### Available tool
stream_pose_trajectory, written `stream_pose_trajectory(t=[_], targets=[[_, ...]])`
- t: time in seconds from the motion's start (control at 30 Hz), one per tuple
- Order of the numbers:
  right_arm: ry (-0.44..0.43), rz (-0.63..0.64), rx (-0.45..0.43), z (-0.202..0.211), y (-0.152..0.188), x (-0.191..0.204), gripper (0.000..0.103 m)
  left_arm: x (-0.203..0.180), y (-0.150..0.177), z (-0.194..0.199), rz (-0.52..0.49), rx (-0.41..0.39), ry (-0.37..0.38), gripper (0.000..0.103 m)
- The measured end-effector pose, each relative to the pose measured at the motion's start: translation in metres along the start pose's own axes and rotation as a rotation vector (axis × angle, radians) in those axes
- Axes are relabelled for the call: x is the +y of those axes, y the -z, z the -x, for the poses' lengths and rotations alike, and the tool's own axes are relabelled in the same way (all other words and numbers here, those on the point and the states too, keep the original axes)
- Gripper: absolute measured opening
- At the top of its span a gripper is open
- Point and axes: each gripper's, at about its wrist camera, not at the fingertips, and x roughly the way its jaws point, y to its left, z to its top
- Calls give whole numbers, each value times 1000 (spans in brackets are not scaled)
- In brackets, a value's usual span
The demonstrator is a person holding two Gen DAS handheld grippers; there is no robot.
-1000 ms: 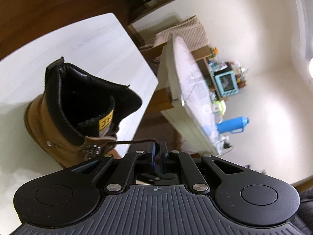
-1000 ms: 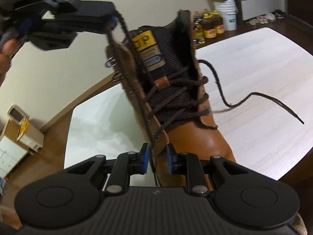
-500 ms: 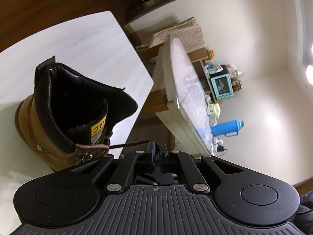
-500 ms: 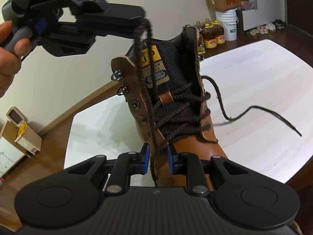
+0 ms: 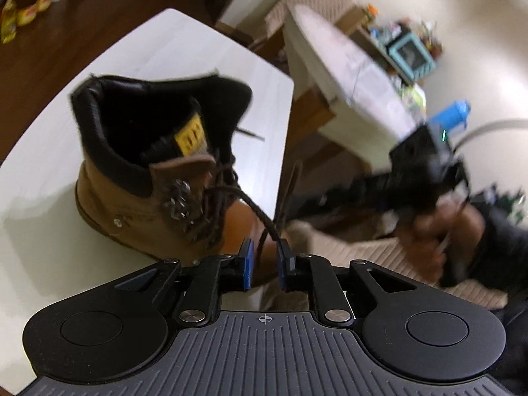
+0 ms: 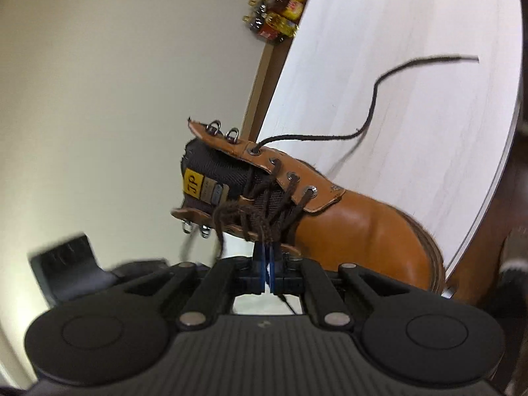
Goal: Lace up shoes with both hands
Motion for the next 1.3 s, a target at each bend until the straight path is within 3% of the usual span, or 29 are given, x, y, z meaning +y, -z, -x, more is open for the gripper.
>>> stream_pose_trajectory(t=[0.23, 0.3, 0.6, 0.73, 0.9, 1.0, 1.1, 1.2, 1.3], targets=[[-79, -144, 21, 5, -1, -6, 3, -11, 1, -21, -49, 29, 15, 14], [-98, -188, 11, 8, 0, -11, 3, -14, 1, -25, -60, 53, 19, 7], [-82, -282, -30, 14, 6, -30, 4, -5, 0, -20, 20, 89, 110, 2], [-70, -323, -31, 14, 10, -38, 16, -3, -2, -21, 33, 95, 126, 2], [-109, -329, 20, 11, 18, -40, 17, -5, -6, -26, 20, 111, 131, 2], [-125, -329, 44, 8, 22, -41, 17, -7, -5, -26, 2, 118, 126, 2], [-79, -317, 40, 5, 24, -42, 17, -4, 1, -24, -9, 128, 94, 2], [-25, -293, 28, 6, 24, -44, 17, 2, 18, -29, -27, 160, 1, 3], [-4, -293, 25, 8, 26, -49, 17, 2, 36, -43, -38, 197, -42, 6]])
